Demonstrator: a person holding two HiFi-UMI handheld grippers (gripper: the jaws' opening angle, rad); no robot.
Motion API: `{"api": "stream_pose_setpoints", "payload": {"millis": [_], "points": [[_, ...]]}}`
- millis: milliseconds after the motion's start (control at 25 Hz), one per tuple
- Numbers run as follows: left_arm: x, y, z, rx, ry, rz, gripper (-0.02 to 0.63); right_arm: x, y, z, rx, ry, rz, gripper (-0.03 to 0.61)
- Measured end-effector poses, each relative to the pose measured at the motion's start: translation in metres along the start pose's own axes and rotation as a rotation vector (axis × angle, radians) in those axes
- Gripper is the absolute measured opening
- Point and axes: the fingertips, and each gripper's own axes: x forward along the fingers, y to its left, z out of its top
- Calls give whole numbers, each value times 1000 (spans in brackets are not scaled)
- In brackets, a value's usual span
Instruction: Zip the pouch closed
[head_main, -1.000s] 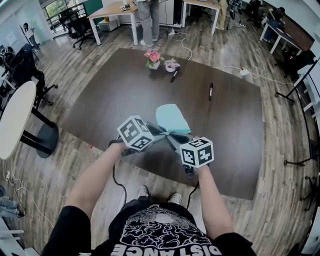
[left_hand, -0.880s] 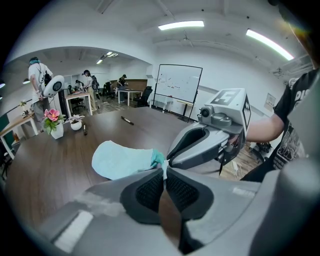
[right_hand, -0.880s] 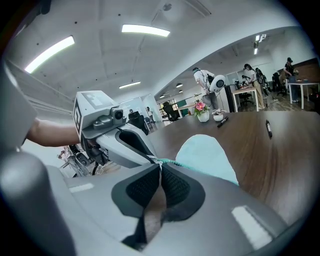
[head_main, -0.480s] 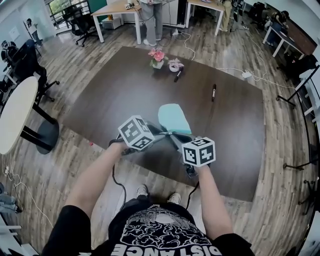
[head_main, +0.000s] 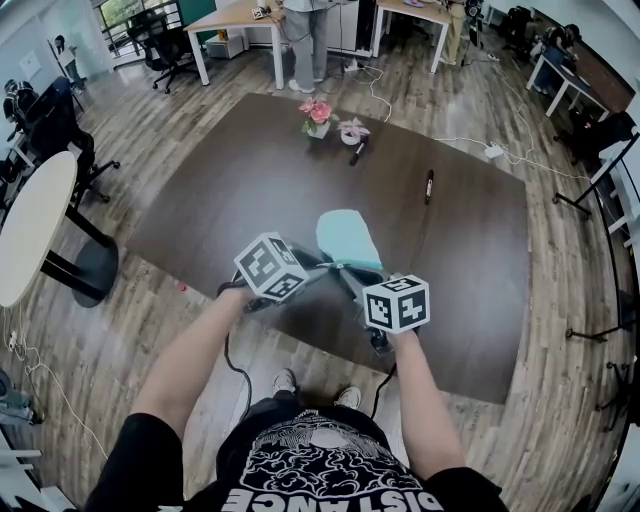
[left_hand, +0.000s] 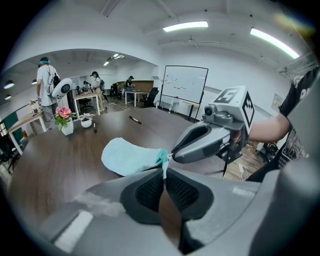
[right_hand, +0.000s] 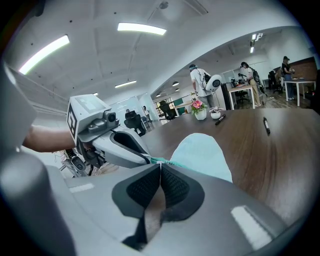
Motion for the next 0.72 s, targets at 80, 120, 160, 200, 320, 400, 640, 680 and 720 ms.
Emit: {"api": "stream_pose_setpoints", "payload": {"millis": [80, 120, 160, 200, 320, 400, 640, 680, 720], "points": [[-1, 1, 0, -1, -1, 0, 21, 0, 1, 1, 1, -1, 4, 6], [-1, 0, 0, -2, -1, -1, 21, 0, 1, 1, 1, -1, 3, 6], [-1, 0, 0, -3, -1, -3, 21, 0, 1, 0, 0, 0, 1, 6], [0, 0, 0, -4, 0, -4, 21, -1, 1, 0, 0, 1, 0, 6], [0, -1, 0, -3, 2, -2, 21, -3, 0, -1, 2, 0, -2, 6], [-1, -1, -1, -4, 4, 0, 21, -4, -2, -2, 6, -1, -8, 6], [-2, 1, -2, -11, 4, 5, 21, -4, -3, -1, 1, -12, -17, 6], [-2, 1, -2, -14, 2, 7, 21, -5, -5, -1, 1, -13, -22, 6], [-3, 2, -2, -17, 0, 8, 21, -5, -6, -1, 2, -15, -25, 6]]}}
